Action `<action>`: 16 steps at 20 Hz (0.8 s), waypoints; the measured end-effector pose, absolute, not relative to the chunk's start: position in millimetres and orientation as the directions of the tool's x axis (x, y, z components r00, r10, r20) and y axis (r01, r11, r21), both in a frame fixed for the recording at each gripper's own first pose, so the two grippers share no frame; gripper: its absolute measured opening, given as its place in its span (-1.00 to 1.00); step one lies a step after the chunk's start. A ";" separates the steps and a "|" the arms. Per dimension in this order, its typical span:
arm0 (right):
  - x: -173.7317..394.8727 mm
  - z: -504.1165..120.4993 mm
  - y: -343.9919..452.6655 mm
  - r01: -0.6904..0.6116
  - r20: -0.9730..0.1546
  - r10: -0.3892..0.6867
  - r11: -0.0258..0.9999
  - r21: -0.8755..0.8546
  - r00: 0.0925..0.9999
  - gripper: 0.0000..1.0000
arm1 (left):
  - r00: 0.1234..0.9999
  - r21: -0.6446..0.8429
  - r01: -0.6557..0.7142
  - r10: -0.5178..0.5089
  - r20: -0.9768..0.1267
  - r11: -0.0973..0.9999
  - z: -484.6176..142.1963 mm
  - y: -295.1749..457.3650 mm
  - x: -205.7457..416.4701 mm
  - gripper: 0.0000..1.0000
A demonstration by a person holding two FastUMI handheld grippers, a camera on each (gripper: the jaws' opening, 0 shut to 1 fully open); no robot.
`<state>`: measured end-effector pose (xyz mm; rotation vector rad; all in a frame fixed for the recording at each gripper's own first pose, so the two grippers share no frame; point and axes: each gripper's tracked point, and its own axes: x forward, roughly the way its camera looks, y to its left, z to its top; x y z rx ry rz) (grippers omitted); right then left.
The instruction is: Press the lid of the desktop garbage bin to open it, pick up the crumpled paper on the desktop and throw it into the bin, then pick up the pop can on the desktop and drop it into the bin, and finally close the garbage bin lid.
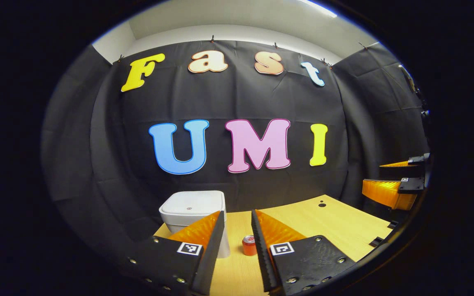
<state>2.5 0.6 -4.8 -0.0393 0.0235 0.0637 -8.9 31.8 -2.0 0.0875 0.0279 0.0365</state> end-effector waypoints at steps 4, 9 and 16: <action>1.0 -5.7 -2.7 -0.060 -0.026 0.059 0.997 -0.046 0.998 0.96 | 0.999 0.080 -0.025 0.028 -0.037 0.996 3.7 51.2 1.2 -0.81; -3.6 -7.2 -12.1 -0.057 -0.029 0.056 0.998 -0.041 0.998 0.96 | 0.995 -0.039 0.002 -0.006 -0.103 0.999 20.1 104.9 45.0 -0.94; -5.5 -9.7 -25.9 -0.043 -0.035 0.043 0.999 -0.019 0.998 0.96 | 0.915 -0.137 -0.037 -0.022 -0.403 0.990 -30.1 183.3 134.5 -0.94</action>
